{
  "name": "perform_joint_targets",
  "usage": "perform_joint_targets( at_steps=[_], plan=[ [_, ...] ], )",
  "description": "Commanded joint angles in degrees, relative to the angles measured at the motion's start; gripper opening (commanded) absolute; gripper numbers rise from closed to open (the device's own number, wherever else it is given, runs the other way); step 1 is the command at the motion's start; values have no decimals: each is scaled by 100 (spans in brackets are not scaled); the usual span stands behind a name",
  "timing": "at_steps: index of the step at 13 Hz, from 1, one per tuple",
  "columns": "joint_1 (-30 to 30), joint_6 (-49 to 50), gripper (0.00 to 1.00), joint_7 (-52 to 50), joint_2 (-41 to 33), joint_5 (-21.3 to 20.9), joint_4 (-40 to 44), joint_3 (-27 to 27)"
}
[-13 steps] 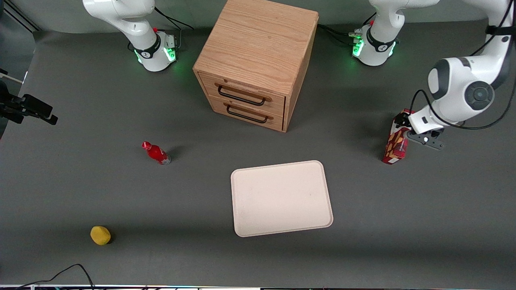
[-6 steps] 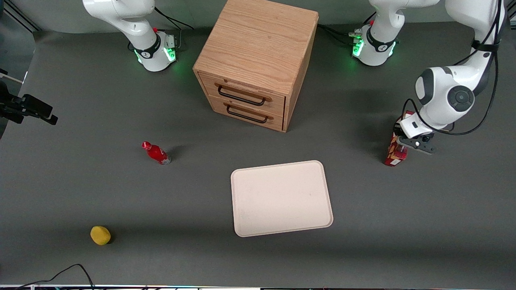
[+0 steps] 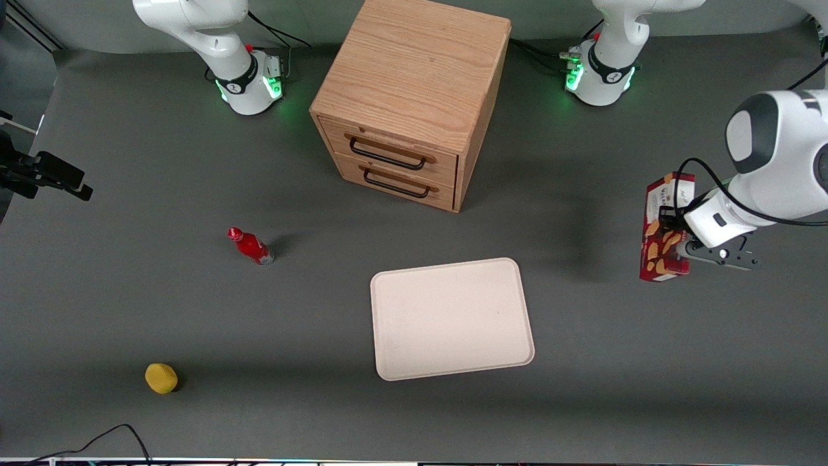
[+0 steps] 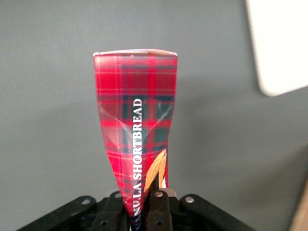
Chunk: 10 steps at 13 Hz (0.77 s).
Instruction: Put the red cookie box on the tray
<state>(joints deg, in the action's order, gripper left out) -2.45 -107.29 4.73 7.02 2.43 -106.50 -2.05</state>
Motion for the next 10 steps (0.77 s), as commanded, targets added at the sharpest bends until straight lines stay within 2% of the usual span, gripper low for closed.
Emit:
perform_joint_targets(
  at_steps=[1, 3, 4, 6, 8, 10],
  plan=[
    [-71, 498, 0, -1715, 650, -5, 1224, -715],
    [-80, 403, 0, -2789, 1395, -49, 1936, -1304],
    [-141, 323, 0, -3220, 1860, -249, 2209, -1576],
    [-238, -455, 0, -4029, 2644, -1039, 2484, -1955],
    [-325, -1449, 0, -4628, 3207, -1611, 2415, -2088],
    [-405, -1995, 0, -4955, 3542, -2007, 2371, -2080]
  ],
)
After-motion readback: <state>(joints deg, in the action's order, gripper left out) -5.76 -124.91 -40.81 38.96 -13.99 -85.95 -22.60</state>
